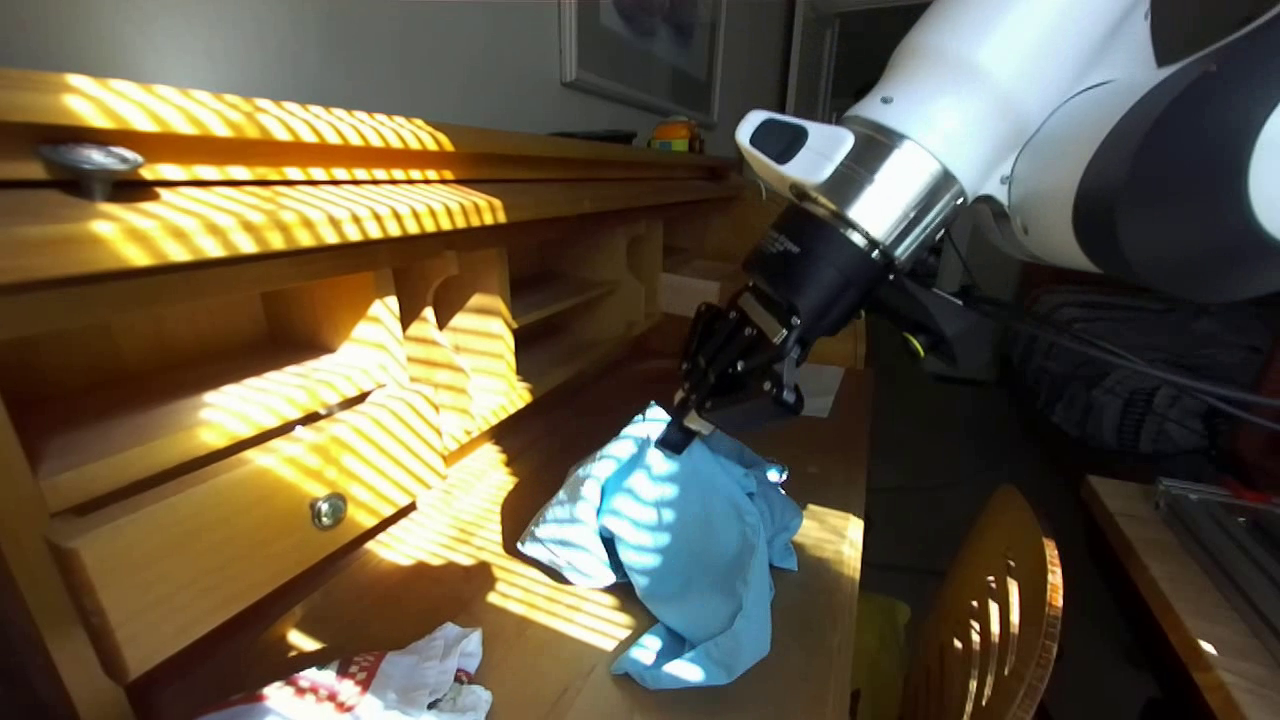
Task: Straighten the blue cloth on the table
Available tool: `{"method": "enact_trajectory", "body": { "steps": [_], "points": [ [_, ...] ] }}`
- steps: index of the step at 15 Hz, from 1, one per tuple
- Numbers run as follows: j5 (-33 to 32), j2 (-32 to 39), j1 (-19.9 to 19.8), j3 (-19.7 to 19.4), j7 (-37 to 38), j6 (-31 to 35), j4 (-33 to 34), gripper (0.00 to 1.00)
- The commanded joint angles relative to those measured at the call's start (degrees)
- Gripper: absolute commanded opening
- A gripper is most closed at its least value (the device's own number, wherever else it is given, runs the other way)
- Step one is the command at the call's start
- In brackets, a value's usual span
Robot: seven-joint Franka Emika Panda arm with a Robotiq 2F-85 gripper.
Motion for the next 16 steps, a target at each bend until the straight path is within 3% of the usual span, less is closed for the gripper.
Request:
{"method": "enact_trajectory", "body": {
  "steps": [1,2,3,5,7,8,12,13,16],
  "points": [
    [3.65,4.64,-6.22,5.35,-0.02,-0.70,1.56,0.00],
    [4.55,5.21,-9.02,7.80,0.20,-0.90,1.92,0.26],
    [5.59,5.33,-12.36,10.84,0.51,-1.71,2.30,0.29],
    [8.23,2.13,-17.06,12.68,1.91,-6.67,1.91,0.40],
    [18.03,-2.43,-25.24,19.96,-2.51,-15.82,2.67,0.54],
    [22.79,-3.74,-27.40,21.01,-4.67,-19.84,3.16,0.62],
    [38.84,-11.70,-31.21,14.12,-13.28,-34.64,1.98,0.91],
    [38.80,-12.80,-25.86,5.18,-12.38,-36.04,1.42,0.97],
    [39.63,-12.37,-26.71,-5.15,-12.50,-37.25,1.39,1.00]
  ]
}}
